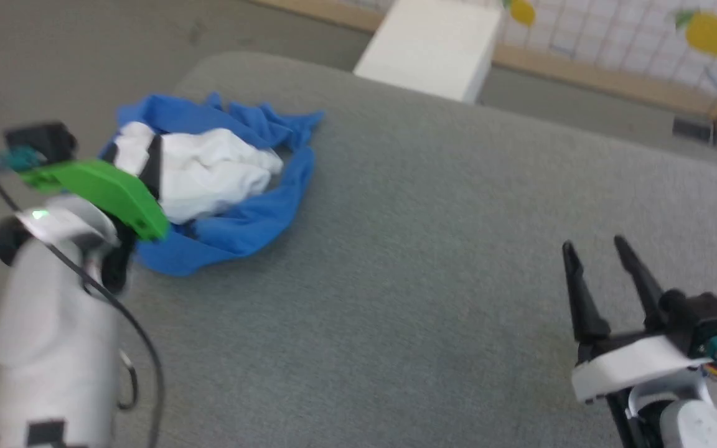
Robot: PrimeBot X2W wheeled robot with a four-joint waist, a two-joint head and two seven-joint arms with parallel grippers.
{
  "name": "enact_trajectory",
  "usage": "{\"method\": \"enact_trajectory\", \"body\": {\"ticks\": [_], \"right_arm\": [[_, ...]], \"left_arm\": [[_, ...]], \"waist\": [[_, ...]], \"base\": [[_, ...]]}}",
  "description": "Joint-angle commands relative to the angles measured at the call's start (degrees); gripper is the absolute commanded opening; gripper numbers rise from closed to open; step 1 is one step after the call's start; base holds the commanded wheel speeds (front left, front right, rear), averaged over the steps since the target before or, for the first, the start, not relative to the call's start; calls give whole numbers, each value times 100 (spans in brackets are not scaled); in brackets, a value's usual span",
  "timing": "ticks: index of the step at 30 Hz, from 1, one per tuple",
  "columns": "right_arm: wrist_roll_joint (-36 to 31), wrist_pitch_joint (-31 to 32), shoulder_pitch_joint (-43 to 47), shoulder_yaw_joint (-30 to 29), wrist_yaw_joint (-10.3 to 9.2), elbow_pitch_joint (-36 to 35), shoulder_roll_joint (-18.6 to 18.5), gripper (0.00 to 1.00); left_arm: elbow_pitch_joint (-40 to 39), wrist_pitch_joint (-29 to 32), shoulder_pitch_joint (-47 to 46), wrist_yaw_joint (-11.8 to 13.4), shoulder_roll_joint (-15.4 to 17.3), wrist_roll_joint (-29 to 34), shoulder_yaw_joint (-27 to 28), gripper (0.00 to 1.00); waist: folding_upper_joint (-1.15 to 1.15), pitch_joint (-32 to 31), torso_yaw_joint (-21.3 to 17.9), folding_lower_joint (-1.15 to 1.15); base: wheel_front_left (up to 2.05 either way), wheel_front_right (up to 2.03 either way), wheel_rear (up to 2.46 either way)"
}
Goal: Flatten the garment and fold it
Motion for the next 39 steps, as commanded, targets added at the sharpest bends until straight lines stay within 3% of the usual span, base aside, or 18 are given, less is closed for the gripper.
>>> {"method": "enact_trajectory", "body": {"ticks": [1, 8, 17, 18, 19, 22, 26, 32, 39], "right_arm": [[-76, 43, -132, -47, -9, -104, -1, 100], [-128, 145, -283, -199, -9, -336, -1, 100], [-142, 120, -440, -169, -9, -352, -1, 100], [-139, 117, -453, -161, -9, -345, -1, 100], [-137, 113, -465, -148, -9, -331, -1, 100], [-112, 84, -486, -105, -9, -262, -1, 100], [-24, 22, -465, -73, -9, -118, -1, 100], [272, -216, -369, 15, -9, 192, -1, 100], [611, -578, -357, -38, -9, 662, -1, 100]], "left_arm": [[231, 211, -273, -14, 98, -181, 126, 100], [1029, 1142, -830, -71, 428, -506, 236, 100], [1661, 1730, -861, 88, 439, -623, 193, 100], [1674, 1702, -869, 110, 442, -614, 191, 45], [1676, 1597, -879, 170, 450, -593, 208, 0], [1621, 1106, -957, 372, 522, -488, 280, 0], [1325, 270, -1254, 408, 535, -428, 366, 0], [639, -255, -2065, -44, 476, -403, 103, 0], [-124, 23, -3119, -345, 212, -743, -484, 0]], "waist": [[0, 957, -692, 0], [0, 1760, -1003, 0], [0, 2007, -966, 0], [0, 1998, -953, 0], [0, 1974, -940, 0], [0, 1853, -921, 0], [0, 1579, -918, 0], [0, 993, -1101, 0], [0, 303, -1676, 0]], "base": [[0, 0, 0], [0, 0, 0], [0, 0, 0], [0, 0, 0], [0, 0, 0], [0, 0, 0], [0, 0, 0], [0, 0, 0], [0, 0, 0]]}}
